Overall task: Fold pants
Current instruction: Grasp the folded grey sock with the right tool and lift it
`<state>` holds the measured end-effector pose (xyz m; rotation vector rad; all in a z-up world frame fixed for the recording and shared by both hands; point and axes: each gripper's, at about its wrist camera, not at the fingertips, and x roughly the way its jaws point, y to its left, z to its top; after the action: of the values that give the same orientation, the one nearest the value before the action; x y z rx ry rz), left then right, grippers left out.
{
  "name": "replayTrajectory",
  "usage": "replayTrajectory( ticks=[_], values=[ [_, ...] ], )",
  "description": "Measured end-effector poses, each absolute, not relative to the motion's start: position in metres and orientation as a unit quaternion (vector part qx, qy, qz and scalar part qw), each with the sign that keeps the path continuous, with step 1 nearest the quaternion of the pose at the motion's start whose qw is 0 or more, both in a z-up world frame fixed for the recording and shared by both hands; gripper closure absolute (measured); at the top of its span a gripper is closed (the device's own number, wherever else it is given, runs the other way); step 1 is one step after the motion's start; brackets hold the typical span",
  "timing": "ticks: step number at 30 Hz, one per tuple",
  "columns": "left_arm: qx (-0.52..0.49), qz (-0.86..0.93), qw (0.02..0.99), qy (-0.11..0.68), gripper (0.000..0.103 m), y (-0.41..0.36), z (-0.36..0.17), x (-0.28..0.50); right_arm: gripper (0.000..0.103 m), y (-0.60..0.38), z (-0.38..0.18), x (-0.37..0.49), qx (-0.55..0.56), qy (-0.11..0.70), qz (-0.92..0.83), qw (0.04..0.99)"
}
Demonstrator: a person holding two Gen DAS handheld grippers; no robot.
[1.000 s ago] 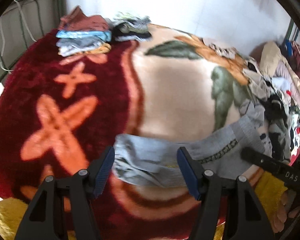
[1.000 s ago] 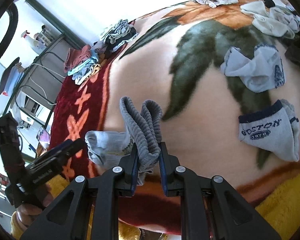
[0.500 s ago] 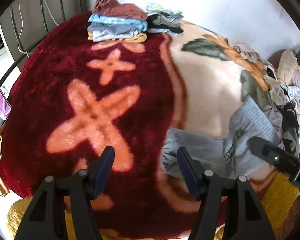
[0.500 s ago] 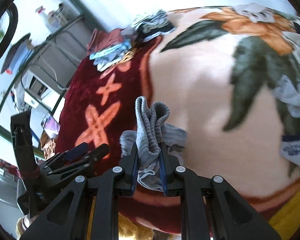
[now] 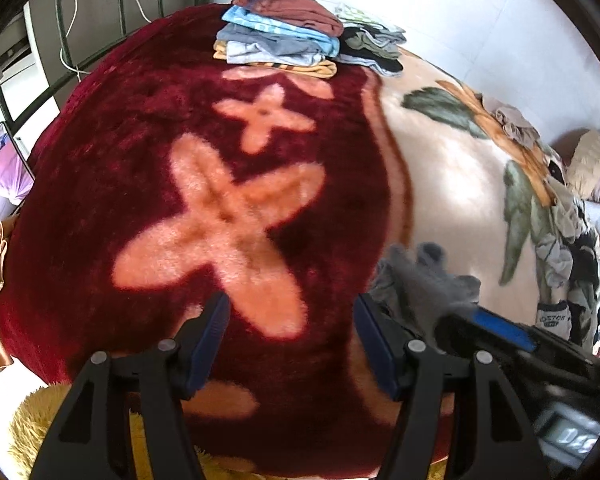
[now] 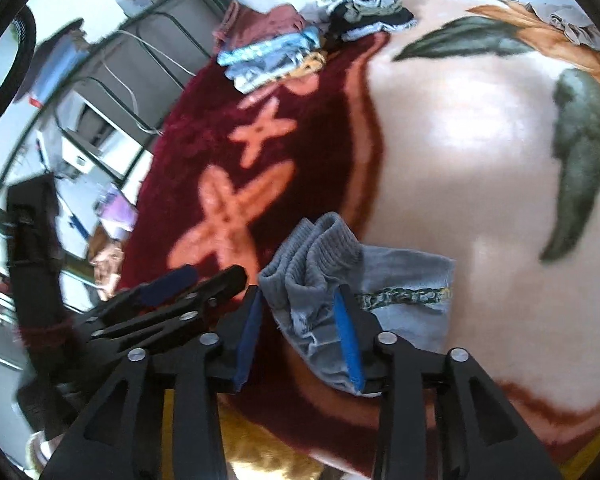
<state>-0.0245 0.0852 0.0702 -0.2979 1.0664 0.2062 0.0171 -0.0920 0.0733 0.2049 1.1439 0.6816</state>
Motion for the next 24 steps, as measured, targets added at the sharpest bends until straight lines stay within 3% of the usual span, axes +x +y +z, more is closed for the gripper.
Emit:
replayTrajectory(
  ticks=[3,9,24],
  values=[
    [-0.144,0.095,0.848,0.501,0.036,0.084,0.075,-0.025,0.055,-0.100,0.085,0.014,0.098,0.515,0.323,0.788],
    [-0.150,0.067,0.855,0.493,0.035,0.072,0.085,-0.024,0.055,-0.125,0.095,0.009,0.071,0.496,0.300,0.812],
    [-0.088,0.012,0.832,0.548,0.035,0.033,0.041,0.011,0.055,-0.148,0.033,0.020,0.080,0.558,0.252,0.787]
  ],
)
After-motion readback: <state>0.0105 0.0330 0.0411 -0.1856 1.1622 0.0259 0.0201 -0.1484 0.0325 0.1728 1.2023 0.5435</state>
